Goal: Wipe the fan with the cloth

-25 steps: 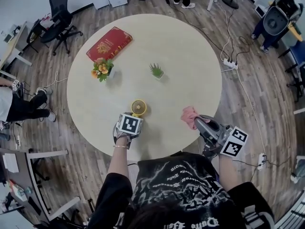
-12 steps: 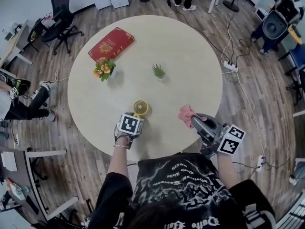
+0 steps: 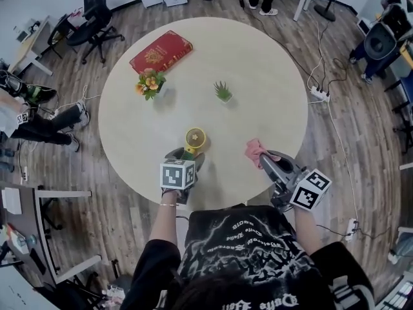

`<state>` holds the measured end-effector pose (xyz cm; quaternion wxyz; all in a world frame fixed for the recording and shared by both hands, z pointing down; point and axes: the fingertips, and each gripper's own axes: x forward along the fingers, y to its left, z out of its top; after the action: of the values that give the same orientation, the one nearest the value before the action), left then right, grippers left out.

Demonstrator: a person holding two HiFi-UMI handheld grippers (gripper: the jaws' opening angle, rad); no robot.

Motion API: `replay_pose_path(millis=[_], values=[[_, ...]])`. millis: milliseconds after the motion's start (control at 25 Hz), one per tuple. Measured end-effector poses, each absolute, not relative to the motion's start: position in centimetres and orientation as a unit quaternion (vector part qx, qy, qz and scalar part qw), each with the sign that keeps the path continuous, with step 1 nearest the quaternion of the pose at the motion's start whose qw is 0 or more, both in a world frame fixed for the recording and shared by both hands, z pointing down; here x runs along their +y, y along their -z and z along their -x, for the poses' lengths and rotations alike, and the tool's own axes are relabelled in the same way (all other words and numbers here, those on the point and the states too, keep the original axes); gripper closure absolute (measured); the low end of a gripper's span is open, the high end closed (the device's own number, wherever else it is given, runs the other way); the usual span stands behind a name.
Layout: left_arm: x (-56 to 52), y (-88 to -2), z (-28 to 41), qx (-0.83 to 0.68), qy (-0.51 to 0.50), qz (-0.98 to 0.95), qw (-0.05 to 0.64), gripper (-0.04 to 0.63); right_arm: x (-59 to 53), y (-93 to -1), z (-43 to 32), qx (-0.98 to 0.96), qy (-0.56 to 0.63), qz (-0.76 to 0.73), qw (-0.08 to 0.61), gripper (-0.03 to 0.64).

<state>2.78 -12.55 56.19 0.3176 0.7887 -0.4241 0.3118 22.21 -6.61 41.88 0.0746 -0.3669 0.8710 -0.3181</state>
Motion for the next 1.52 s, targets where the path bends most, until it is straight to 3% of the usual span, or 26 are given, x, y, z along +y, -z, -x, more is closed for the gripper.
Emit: replay_pose_path(millis=[480, 680, 1080, 1280, 1440, 1520], values=[[-7.2, -47.0, -4.8, -0.473, -0.116, -0.826, 0.284, 0.273, -7.8, -44.4, -22.0, 0.878, 0.280, 0.389, -0.008, 0.572], [-4.6, -46.5, -3.6, -0.505, -0.098, -0.817, 0.260, 0.273, -7.9, -46.6, -20.7, 0.894, 0.236, 0.371, -0.088, 0.569], [-3.5, -47.6, -1.4, -0.535, -0.119, -0.799, 0.246, 0.273, -8.1, -47.8, -19.2, 0.891, 0.211, 0.384, -0.116, 0.568], [-3.9, -47.9, -0.7, -0.545, -0.119, -0.795, 0.238, 0.388, -8.3, -47.9, -17.8, 0.890, 0.193, 0.392, -0.128, 0.569], [-4.8, -47.9, 0.8, -0.574, -0.137, -0.778, 0.216, 0.544, -8.4, -48.0, -16.6, 0.893, 0.180, 0.388, -0.141, 0.575], [-5.0, -47.8, 1.4, -0.580, -0.153, -0.775, 0.199, 0.574, -8.6, -47.8, -16.2, 0.892, 0.174, 0.390, -0.146, 0.580]])
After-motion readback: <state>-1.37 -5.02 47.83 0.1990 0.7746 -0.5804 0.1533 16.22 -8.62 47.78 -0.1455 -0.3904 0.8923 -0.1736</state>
